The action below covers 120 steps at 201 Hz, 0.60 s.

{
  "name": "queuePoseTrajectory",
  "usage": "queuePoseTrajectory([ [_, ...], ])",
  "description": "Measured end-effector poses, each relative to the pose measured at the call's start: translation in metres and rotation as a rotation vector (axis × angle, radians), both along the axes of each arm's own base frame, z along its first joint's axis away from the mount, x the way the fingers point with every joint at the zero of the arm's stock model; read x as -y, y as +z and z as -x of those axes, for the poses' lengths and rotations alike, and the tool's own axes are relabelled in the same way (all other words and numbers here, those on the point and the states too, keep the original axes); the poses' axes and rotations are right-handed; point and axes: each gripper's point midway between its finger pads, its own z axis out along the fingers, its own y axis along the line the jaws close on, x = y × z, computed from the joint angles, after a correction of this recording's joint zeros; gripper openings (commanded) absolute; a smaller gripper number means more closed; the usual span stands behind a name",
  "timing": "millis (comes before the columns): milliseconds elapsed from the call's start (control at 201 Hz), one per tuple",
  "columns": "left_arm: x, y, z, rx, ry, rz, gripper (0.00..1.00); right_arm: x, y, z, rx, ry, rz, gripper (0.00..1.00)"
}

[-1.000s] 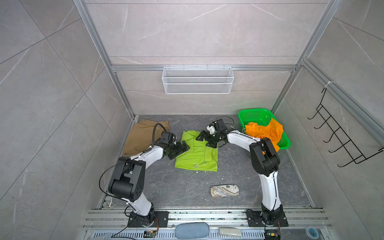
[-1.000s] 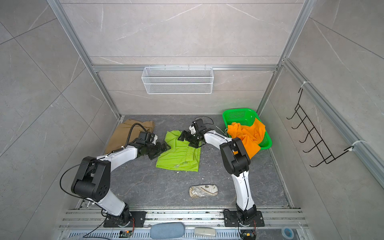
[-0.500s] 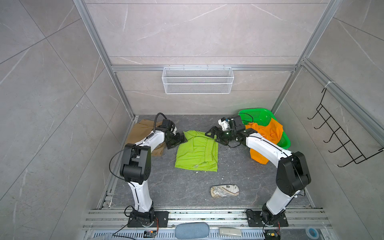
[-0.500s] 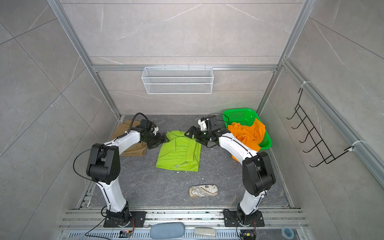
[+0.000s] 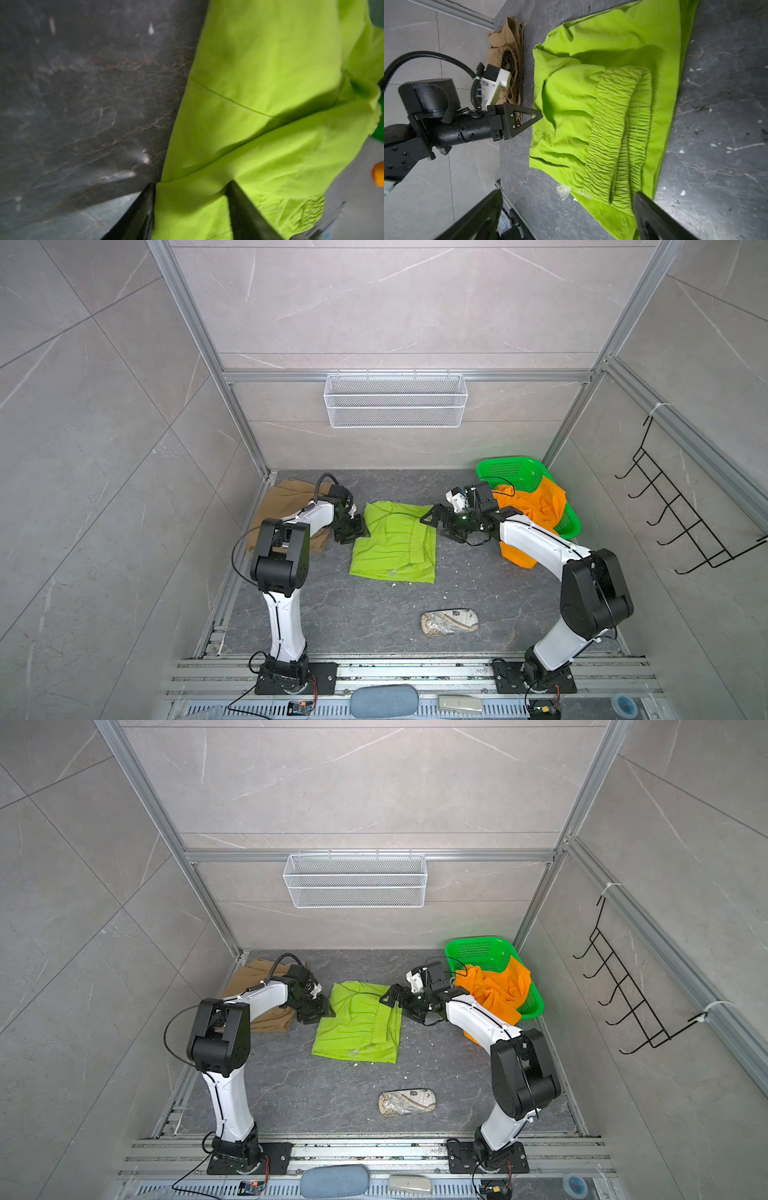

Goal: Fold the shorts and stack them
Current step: 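Carry the folded shorts onto the khaki shorts with the left gripper while the right withdraws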

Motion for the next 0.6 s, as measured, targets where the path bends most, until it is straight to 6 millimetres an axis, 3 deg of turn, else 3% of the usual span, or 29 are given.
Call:
queuePoseTrajectory([
  [259,0.002,-0.003,0.000,-0.008,-0.007,0.004,0.00,0.009,-0.001,0.001,-0.005,-0.016,-0.003,0.99],
  [428,-0.009,0.012,-0.003,0.006,-0.028,-0.095,0.00,0.012,0.006,0.000,0.012,-0.021,-0.015,0.99],
  [598,-0.031,0.069,-0.025,0.118,-0.046,-0.253,0.00,0.011,0.004,0.001,0.014,-0.015,-0.023,0.99],
])
